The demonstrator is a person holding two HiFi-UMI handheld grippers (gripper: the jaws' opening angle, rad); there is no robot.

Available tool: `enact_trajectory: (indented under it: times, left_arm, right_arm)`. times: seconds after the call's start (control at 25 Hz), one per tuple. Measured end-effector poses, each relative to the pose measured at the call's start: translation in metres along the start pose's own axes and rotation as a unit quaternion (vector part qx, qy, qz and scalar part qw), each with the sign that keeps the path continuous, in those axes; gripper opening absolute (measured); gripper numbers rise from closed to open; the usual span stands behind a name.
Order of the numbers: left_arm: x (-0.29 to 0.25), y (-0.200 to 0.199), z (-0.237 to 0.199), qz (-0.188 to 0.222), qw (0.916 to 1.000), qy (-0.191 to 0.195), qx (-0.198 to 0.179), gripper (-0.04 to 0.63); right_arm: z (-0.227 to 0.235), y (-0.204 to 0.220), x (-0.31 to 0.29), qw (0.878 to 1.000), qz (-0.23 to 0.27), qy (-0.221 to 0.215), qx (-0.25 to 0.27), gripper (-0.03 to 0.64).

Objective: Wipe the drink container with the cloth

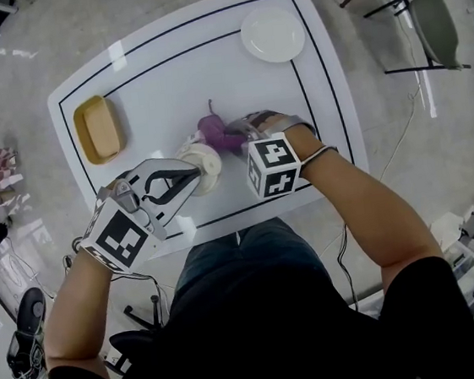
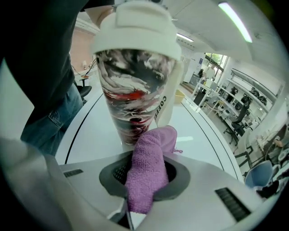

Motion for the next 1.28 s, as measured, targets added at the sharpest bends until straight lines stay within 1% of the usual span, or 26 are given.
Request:
enact_trajectory:
  times: [0.16, 0.36, 0.48, 0.6, 0.68, 0.8, 1.0, 1.16, 1.28]
  left_arm:
    - [0.002, 0.001, 0.002, 0.022, 0.9997, 0.001, 0.009, 0.021]
    - [0.006, 0.001, 0.008, 0.029, 0.9995, -0.006, 0.011, 0.028]
    - [0.006, -0.003, 0.011, 0.031, 0.9994, -0.009, 0.013, 0.066]
    - [0.007, -0.005, 0.012, 0.032, 0.9992, -0.017, 0.016, 0.068]
    - [0.008, -0.005, 0.012, 0.03, 0.9991, -0.024, 0.016, 0.081]
    - [0.011, -0.006, 0.015, 0.03, 0.9986, -0.036, 0.026, 0.107]
    - [0.023, -0.013, 0.015, 0.047, 0.9962, -0.055, 0.048, 0.112]
    - [0.034, -0.025, 0.019, 0.062, 0.9949, -0.057, 0.055, 0.112]
    - [0.05, -0.038, 0.019, 0.077, 0.993, -0.07, 0.055, 0.112]
  right_arm:
    - [0.007, 0.003, 0.027, 0.998, 0.004, 0.023, -0.054, 0.078]
    - [0.021, 0.003, 0.069, 0.989, 0.025, 0.057, -0.133, 0.078]
    - [0.03, 0.001, 0.098, 0.979, 0.045, 0.079, -0.181, 0.078]
    - [0.036, -0.005, 0.125, 0.967, 0.07, 0.094, -0.226, 0.078]
    - [0.038, -0.009, 0.142, 0.959, 0.085, 0.104, -0.251, 0.078]
    - [0.032, -0.016, 0.166, 0.948, 0.102, 0.116, -0.278, 0.078]
    - [0.02, -0.032, 0.203, 0.932, 0.127, 0.129, -0.315, 0.078]
    - [0.013, -0.048, 0.229, 0.921, 0.147, 0.143, -0.33, 0.078]
    - [0.007, -0.059, 0.246, 0.916, 0.159, 0.155, -0.333, 0.078]
Point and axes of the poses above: the fingertips, and each gripper's own axes: x backward along the fingers, z to its right, y out of its underside, the point moved 2 cm from there along x, backward along the fingers, and after that the axes turned 12 degrees about -x, right-handed, at the moved point
